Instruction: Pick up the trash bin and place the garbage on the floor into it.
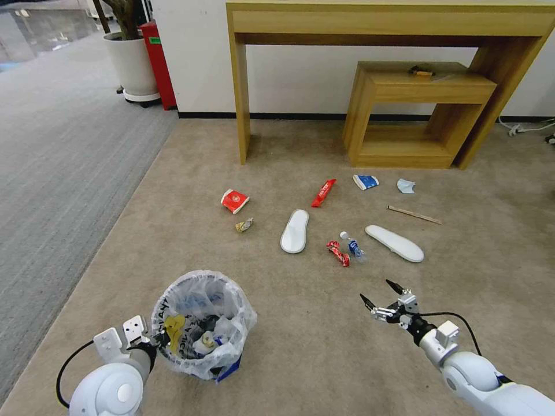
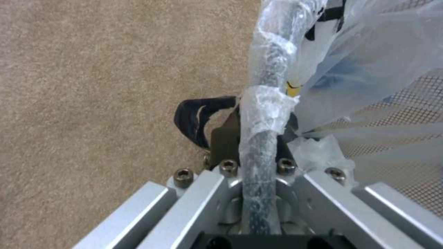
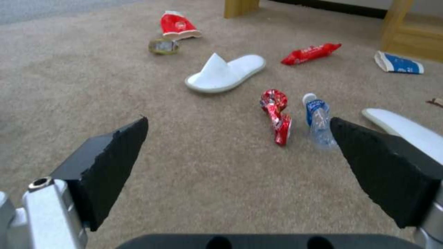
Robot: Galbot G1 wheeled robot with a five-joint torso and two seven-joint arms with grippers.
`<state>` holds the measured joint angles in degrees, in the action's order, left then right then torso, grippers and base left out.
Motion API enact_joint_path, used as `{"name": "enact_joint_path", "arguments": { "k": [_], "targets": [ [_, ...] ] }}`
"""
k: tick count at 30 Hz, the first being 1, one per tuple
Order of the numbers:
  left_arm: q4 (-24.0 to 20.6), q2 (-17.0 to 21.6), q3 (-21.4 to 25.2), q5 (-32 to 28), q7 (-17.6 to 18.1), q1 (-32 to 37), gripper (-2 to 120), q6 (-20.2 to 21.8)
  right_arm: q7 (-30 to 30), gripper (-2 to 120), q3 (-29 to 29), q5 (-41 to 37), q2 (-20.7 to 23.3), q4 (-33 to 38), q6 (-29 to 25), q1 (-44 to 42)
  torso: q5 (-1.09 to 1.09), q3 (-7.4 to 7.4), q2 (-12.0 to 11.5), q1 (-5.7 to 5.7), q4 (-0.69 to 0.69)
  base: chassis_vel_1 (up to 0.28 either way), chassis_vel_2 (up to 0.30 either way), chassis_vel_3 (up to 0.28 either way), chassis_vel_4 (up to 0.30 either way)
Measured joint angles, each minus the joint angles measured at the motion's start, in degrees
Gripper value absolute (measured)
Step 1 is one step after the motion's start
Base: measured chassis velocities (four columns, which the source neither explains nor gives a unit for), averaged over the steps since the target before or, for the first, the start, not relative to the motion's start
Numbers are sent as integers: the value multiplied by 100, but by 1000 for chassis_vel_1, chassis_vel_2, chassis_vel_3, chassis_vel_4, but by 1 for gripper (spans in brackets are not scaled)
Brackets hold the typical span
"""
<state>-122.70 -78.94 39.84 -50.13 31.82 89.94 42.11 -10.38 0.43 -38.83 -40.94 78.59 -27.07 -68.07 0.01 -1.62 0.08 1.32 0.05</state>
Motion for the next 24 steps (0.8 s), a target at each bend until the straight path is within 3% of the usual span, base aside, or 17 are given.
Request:
{"name": "enact_joint_path", "arguments": {
  "k": [11, 24],
  "targets": [
    [-52, 25, 109, 88, -193, 73, 0, 2, 205, 100, 127, 187, -104, -20, -120, -100, 0, 0, 0, 0, -1, 0, 0, 0, 0],
    [281, 184, 81, -83, -158, -332, 0, 2, 436, 100, -49, -49, -297, -230, -27, 462, -1, -1, 0, 0, -1, 0, 0, 0, 0]
  ]
}}
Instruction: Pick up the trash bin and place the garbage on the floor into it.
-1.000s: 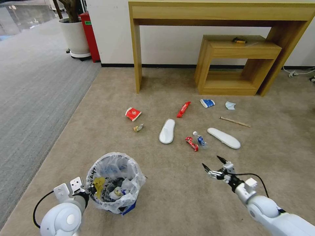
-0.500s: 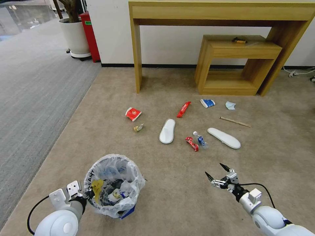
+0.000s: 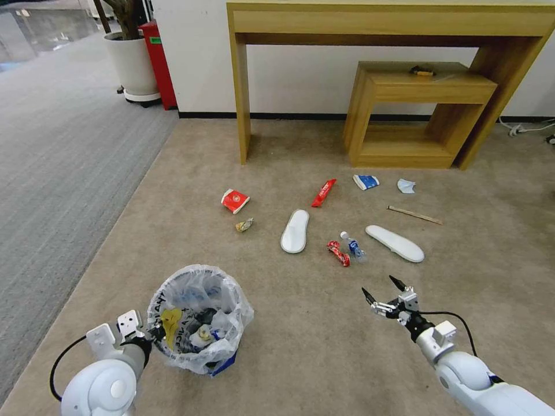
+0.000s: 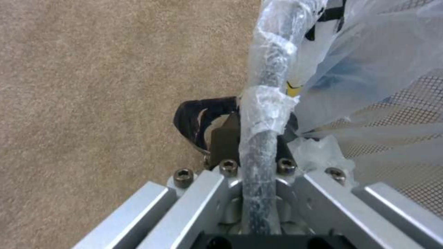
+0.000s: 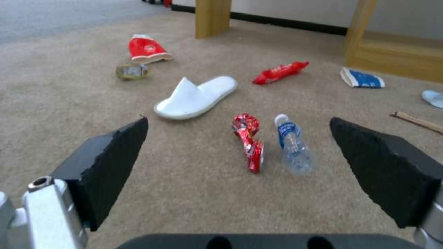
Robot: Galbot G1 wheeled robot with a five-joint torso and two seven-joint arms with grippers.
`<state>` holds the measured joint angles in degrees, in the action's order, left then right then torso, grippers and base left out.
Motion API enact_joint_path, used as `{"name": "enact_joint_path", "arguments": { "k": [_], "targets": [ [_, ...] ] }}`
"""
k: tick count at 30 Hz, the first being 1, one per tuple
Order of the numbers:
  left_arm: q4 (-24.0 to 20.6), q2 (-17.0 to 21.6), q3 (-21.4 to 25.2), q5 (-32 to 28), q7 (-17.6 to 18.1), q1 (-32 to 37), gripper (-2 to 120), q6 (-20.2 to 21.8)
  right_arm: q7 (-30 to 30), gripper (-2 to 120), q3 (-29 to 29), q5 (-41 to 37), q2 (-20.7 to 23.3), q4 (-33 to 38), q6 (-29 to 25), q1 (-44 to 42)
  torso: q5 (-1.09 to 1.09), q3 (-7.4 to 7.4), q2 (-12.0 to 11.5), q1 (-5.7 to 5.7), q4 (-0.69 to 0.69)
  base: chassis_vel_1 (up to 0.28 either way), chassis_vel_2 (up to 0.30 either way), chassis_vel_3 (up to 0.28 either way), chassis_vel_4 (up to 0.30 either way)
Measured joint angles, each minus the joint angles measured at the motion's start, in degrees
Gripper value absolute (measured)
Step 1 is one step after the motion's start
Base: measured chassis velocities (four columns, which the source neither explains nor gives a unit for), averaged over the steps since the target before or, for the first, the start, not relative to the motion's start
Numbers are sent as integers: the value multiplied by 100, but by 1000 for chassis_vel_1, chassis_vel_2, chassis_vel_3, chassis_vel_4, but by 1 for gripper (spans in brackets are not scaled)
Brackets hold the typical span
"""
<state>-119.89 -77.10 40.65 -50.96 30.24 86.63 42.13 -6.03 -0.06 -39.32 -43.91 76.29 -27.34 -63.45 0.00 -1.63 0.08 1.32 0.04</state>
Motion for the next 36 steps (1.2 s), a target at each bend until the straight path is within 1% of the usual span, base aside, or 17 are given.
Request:
{"name": "enact_joint_path", "arguments": {
  "k": [19, 36],
  "targets": [
    [207, 118, 14, -117, -9, -212, 0, 0, 102, 100, -129, 30, -227, -207, 45, 307, 0, 0, 0, 0, 1, 0, 0, 0, 0],
    [229, 106, 2, -108, -19, -218, 0, 0, 96, 100, -134, 97, -255, -271, 39, 344, 1, 0, 0, 0, 1, 0, 0, 0, 0]
  ]
}}
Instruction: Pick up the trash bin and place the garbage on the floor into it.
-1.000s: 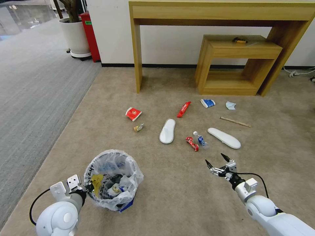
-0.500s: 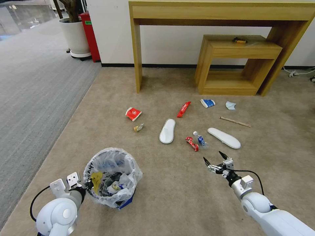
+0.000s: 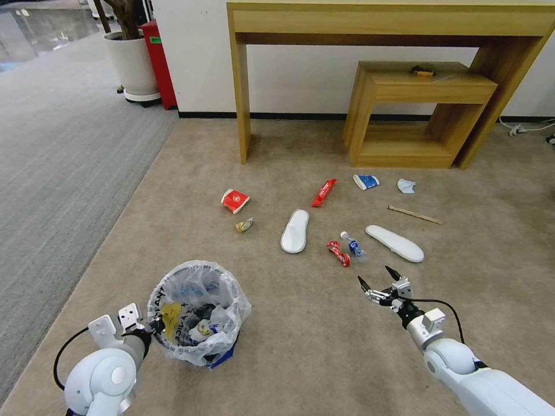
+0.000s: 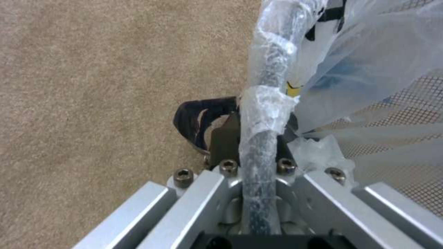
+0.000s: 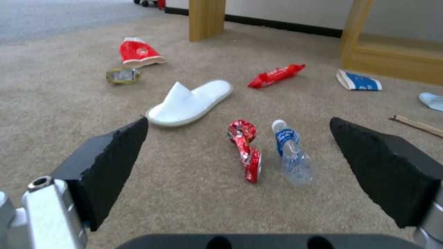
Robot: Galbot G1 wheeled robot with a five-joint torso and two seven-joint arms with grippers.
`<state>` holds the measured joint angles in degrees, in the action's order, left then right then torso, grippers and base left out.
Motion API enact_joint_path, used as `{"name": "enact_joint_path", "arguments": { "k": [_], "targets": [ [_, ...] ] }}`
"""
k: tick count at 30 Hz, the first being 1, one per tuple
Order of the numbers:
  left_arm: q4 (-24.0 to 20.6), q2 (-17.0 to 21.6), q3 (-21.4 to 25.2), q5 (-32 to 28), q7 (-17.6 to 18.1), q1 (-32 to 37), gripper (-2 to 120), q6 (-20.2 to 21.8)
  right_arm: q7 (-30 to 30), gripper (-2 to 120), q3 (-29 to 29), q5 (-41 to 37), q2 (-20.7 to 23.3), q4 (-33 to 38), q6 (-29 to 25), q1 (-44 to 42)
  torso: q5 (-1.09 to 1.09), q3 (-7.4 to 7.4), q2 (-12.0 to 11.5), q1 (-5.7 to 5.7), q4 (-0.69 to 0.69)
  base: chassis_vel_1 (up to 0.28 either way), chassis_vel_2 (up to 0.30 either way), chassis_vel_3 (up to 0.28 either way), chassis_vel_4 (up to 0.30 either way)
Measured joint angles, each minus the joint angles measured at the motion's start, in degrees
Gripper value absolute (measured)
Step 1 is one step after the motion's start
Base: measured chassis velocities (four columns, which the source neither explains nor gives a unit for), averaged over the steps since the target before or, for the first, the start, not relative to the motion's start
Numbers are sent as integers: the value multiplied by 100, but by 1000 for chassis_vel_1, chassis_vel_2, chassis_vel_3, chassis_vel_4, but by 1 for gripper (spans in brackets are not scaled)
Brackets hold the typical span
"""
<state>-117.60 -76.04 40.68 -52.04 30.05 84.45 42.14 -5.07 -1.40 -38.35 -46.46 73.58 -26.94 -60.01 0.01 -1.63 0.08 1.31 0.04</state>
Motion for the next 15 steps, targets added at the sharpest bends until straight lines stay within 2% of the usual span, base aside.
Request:
{"name": "enact_joint_path", "arguments": {
  "k": [15],
  "targets": [
    [1, -4, -2, 8, -3, 4, 0, 0, -6, 100, -4, 6, -2, -2, -6, 2, 0, 0, 0, 0, 0, 0, 0, 0, 0]
  ]
}}
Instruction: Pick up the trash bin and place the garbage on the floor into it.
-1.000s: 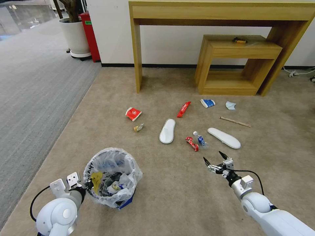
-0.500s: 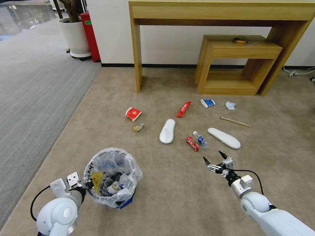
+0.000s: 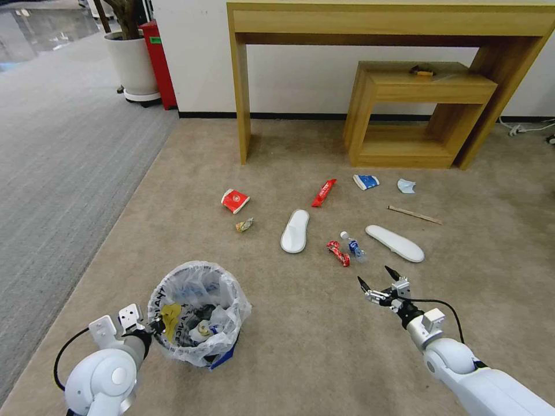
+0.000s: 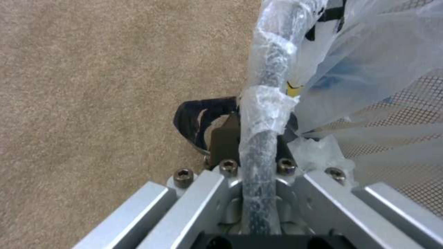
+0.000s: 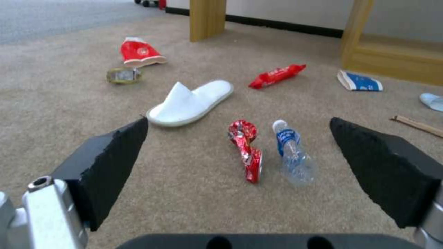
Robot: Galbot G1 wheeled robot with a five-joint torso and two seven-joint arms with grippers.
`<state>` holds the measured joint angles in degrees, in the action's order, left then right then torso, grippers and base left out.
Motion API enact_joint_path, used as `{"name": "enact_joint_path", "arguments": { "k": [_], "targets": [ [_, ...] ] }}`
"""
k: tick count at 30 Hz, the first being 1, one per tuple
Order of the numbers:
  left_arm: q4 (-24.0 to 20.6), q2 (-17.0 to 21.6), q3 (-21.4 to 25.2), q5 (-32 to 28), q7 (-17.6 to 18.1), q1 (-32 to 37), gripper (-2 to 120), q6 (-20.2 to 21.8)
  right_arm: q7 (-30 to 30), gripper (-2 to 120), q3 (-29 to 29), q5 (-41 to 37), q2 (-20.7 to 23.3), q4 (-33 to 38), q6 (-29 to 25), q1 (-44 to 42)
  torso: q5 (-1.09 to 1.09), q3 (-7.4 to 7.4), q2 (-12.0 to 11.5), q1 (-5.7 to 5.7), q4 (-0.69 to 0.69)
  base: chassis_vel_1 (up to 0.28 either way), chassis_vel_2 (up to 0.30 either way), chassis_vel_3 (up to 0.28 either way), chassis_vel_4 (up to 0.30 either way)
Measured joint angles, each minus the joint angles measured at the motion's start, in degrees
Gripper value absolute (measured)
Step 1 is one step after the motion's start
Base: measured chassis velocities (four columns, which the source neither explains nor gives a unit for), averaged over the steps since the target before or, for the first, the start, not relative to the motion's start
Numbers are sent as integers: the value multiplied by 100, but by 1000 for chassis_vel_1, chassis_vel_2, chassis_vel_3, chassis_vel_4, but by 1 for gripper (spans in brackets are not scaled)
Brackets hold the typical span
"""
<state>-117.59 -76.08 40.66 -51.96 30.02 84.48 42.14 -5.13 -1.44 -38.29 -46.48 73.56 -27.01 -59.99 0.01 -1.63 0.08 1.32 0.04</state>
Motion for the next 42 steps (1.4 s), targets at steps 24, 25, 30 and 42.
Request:
{"name": "enact_joint_path", "arguments": {
  "k": [24, 25, 30, 42],
  "targets": [
    [-146, -86, 27, 75, -28, 111, 0, 1, -16, 99, -17, 190, 22, 15, -123, 59, 0, 1, 0, -1, 0, -42, 45, 44, -44],
    [-146, -88, 27, 78, -27, 112, 0, 1, -19, 99, -17, 191, 22, 14, -126, 59, 0, 1, 0, 0, 0, -198, 207, 204, -206],
    [-148, -127, 21, 115, -27, 126, 0, 1, -29, 99, -17, 196, 30, 18, -152, 62, 0, 0, 0, 0, -1, -235, 227, 245, -244],
    [-165, -160, 7, 146, -34, 154, 0, -2, 178, 100, -3, 286, 7, 92, -138, -48, -1, -2, 0, 3, -1, -204, 205, 195, -201]
  ]
}}
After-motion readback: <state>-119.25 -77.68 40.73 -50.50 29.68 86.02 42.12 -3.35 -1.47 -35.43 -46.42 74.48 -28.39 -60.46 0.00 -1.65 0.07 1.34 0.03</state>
